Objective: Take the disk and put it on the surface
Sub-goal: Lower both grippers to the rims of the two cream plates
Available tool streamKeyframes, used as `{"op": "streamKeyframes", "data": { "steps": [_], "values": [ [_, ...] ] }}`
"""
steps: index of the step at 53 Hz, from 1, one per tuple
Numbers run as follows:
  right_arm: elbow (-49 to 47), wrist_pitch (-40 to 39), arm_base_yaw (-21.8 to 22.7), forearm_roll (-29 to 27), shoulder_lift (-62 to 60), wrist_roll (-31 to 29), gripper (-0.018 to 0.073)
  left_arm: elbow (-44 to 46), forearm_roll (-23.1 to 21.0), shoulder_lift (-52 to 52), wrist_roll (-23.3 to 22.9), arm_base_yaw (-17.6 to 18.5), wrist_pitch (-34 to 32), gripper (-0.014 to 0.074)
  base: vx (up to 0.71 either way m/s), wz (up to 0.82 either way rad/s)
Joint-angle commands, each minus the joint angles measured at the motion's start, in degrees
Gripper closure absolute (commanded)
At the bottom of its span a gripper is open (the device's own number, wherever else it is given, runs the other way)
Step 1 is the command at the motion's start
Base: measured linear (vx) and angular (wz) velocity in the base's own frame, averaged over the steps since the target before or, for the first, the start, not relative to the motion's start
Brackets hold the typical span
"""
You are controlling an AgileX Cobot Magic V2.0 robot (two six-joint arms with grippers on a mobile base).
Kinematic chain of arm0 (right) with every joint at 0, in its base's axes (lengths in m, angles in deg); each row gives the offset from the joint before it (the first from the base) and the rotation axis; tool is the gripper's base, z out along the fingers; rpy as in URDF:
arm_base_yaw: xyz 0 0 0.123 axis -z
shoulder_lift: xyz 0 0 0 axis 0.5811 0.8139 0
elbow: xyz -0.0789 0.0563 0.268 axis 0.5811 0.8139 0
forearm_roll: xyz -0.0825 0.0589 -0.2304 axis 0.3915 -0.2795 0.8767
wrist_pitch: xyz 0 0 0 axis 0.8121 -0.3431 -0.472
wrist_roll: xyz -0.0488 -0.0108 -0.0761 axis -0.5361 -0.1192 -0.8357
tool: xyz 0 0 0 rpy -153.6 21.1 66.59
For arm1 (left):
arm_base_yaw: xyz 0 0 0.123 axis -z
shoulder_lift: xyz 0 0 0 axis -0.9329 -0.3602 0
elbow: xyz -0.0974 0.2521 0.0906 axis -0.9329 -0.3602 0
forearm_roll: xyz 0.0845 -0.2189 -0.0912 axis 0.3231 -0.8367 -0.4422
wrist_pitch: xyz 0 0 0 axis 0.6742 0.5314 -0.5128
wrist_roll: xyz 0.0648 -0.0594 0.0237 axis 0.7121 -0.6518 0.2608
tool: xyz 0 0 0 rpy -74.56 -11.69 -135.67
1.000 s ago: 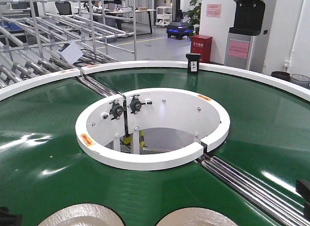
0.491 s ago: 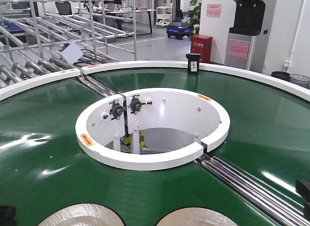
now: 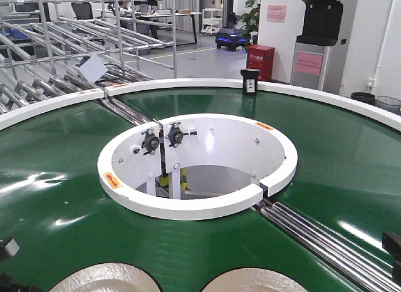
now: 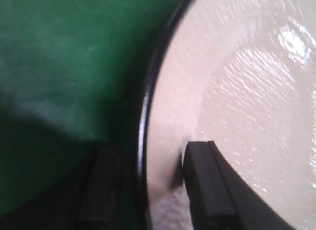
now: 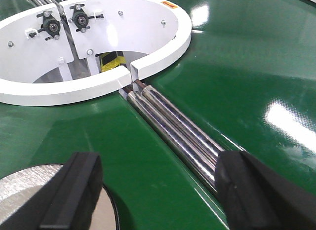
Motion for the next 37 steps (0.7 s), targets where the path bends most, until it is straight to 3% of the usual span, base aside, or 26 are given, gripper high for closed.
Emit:
{"op": "streamKeyframes", "data": {
  "steps": [1, 14, 20, 30, 37],
  "values": [
    [-1.8, -4.2, 0.3, 0.1, 0.4, -0.7, 0.0018, 1.4, -5.2, 1.3, 4.1, 1.7, 3.4, 0.0189, 0.00, 0.00],
    [-1.8, -3.9, 0.3, 0.1, 3.3, -0.7, 0.0018, 1.4, -6.2, 1.1, 4.9, 3.4, 4.8, 0.0219, 0.00, 0.00],
    [-1.8, -3.8, 0.3, 0.1, 4.6, -0.7, 0.0018, 1.4, -6.8, 1.1, 4.0, 3.4, 5.3, 0.0333, 0.00, 0.00],
    [-1.8, -0.8, 0.3, -0.4, 6.2, -0.6, 0.0018, 1.4, -7.8, 2.3, 4.0, 3.3, 7.9, 0.0609, 0.00, 0.00],
    [-2.1, 3.9, 0.3, -3.3, 8.0, -0.5, 0.0034, 1.4, -9.1, 4.4, 0.5, 2.2, 7.5, 0.0605, 0.00, 0.00]
  ]
}}
